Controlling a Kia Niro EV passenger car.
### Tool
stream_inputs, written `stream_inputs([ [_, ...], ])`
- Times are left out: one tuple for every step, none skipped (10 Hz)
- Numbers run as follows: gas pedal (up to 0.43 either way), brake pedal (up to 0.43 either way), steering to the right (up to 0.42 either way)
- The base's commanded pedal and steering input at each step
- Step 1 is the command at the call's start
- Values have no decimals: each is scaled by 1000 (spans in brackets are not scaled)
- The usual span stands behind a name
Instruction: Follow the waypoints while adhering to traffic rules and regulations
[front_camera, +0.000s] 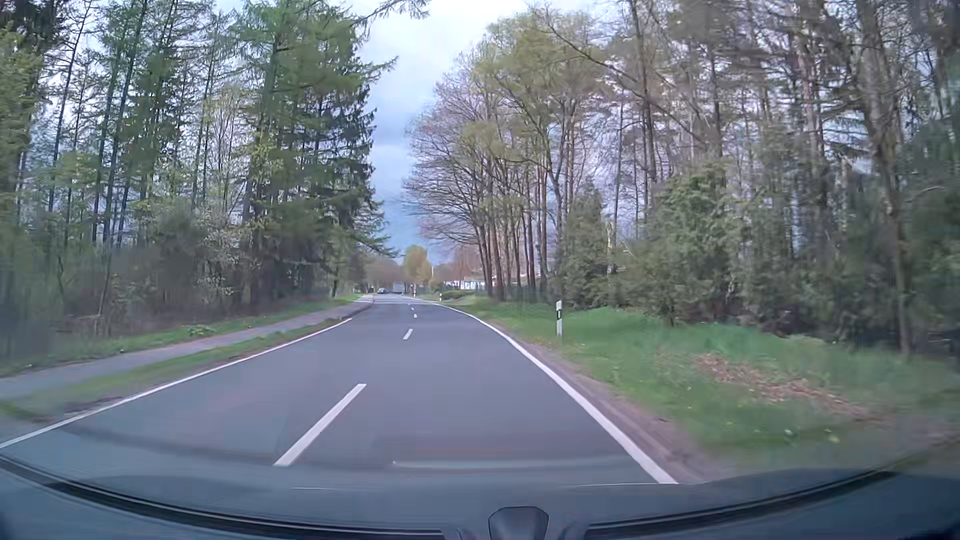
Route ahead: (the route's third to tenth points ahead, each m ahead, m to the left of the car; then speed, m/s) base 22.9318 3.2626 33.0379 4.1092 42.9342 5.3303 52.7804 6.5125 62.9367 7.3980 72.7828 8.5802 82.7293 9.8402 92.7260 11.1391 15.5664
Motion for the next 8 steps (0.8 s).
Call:
stream_inputs([
  [79,0,-16],
  [79,0,-16],
  [79,0,-16],
  [79,0,-16],
  [79,0,-16],
  [87,0,-16],
  [110,0,-16],
  [110,0,-16],
])
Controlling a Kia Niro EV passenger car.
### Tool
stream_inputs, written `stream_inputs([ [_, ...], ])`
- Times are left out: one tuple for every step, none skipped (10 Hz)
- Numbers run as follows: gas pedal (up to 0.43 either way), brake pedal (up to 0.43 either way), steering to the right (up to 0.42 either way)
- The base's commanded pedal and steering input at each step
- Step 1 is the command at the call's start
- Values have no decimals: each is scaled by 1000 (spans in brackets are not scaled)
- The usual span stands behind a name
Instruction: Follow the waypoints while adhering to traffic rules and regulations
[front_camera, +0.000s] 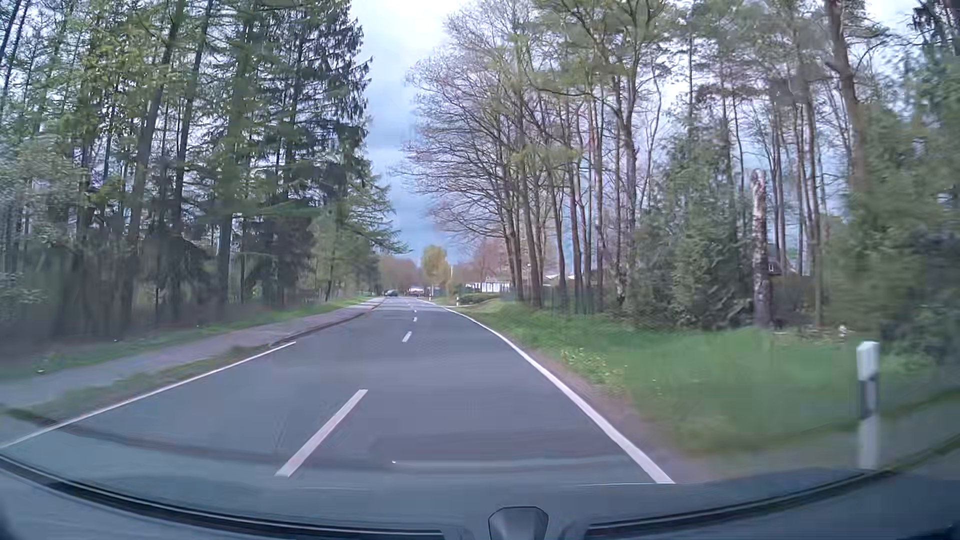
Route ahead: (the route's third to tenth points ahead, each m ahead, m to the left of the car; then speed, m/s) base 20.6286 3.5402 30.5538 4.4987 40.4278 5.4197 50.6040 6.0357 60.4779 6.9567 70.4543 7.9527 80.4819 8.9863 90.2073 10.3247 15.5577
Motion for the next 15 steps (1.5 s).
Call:
stream_inputs([
  [110,0,-16],
  [110,0,-17],
  [118,0,-19],
  [118,0,-19],
  [118,0,-19],
  [130,0,-20],
  [130,0,-19],
  [130,0,-19],
  [130,0,-19],
  [130,0,-19],
  [130,0,-19],
  [130,0,-19],
  [130,0,-19],
  [130,0,-18],
  [130,0,-15],
])
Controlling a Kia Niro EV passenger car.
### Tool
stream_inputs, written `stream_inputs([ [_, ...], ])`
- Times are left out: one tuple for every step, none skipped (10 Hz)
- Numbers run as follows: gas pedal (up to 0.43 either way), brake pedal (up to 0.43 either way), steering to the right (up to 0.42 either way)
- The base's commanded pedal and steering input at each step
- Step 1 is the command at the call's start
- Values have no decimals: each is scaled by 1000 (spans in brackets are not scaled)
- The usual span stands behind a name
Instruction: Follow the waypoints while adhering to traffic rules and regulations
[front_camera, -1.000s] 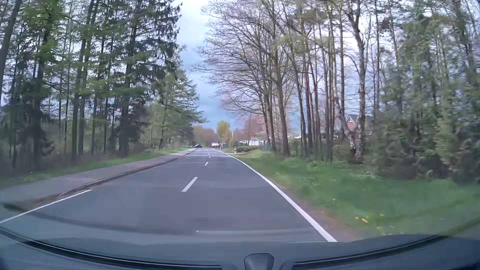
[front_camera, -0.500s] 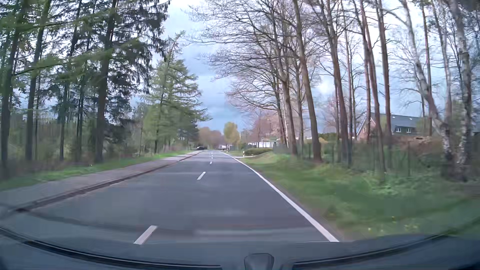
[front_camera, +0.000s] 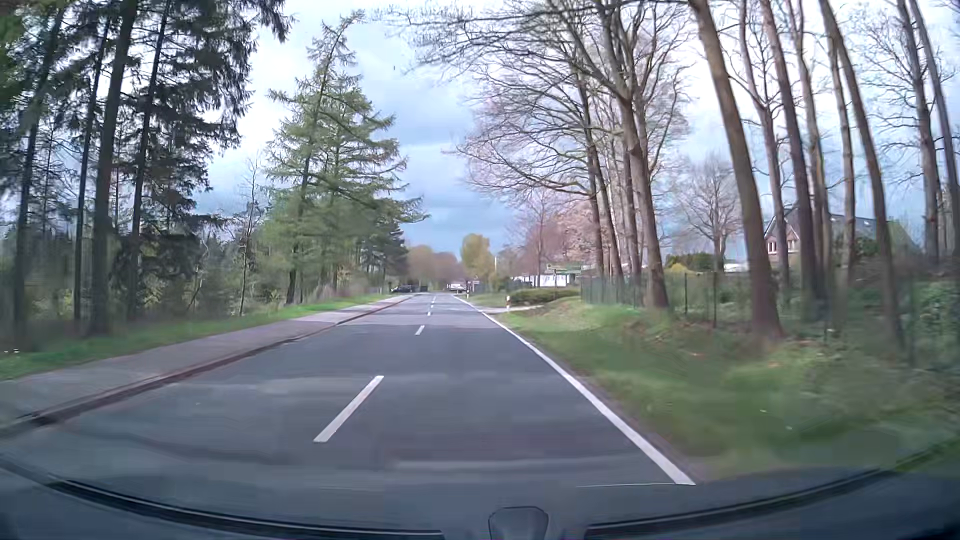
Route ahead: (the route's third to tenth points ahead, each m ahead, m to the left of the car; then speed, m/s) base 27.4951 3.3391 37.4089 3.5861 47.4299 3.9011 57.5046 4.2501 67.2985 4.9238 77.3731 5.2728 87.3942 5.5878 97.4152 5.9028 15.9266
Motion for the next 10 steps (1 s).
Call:
stream_inputs([
  [130,0,-14],
  [130,0,-14],
  [130,0,-13],
  [130,0,-12],
  [130,0,-12],
  [130,0,-12],
  [130,0,-12],
  [130,0,-12],
  [130,0,-11],
  [130,0,-11],
])
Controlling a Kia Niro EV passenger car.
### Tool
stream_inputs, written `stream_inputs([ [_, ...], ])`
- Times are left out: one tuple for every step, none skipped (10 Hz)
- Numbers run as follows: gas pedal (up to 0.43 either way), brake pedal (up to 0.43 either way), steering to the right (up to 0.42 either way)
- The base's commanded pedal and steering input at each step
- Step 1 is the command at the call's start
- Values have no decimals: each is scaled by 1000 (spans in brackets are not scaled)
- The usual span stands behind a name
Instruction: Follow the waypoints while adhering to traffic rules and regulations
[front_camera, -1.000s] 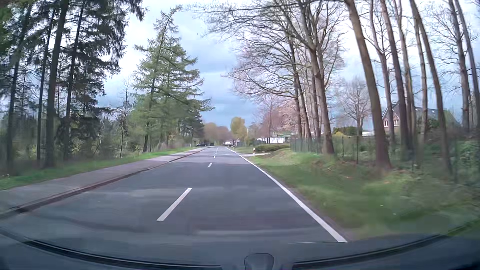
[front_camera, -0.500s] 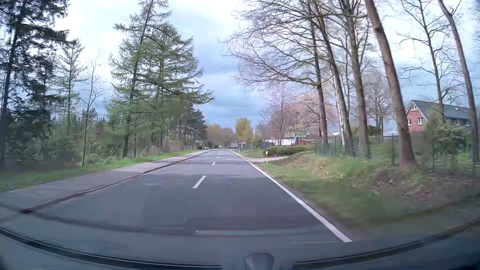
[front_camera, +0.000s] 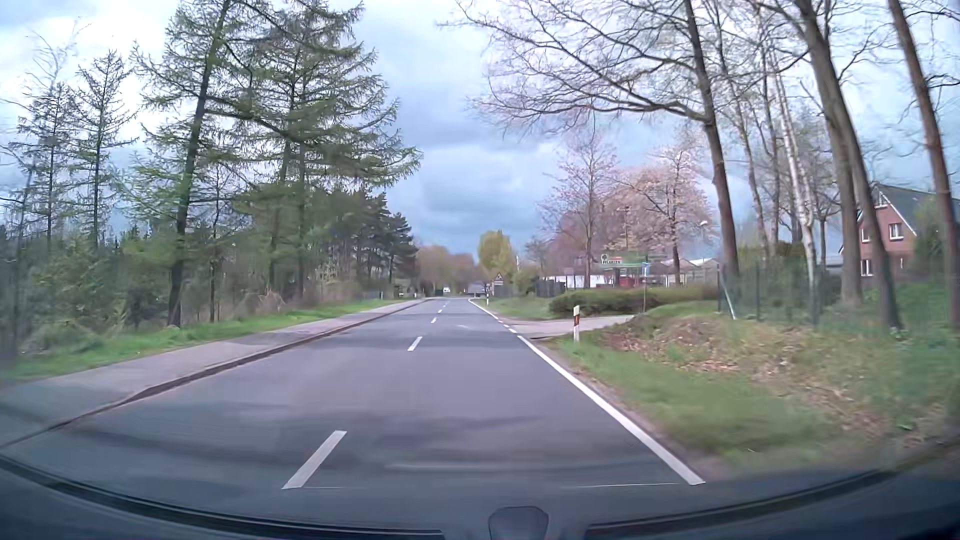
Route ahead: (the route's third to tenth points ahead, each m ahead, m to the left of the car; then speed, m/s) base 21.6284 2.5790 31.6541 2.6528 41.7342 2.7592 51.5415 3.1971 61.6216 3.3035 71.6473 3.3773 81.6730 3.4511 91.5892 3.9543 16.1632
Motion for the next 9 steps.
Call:
stream_inputs([
  [130,0,-11],
  [130,0,-11],
  [130,0,-11],
  [130,0,-10],
  [130,0,-10],
  [130,0,-10],
  [130,0,-10],
  [130,0,-10],
  [130,0,-9],
])
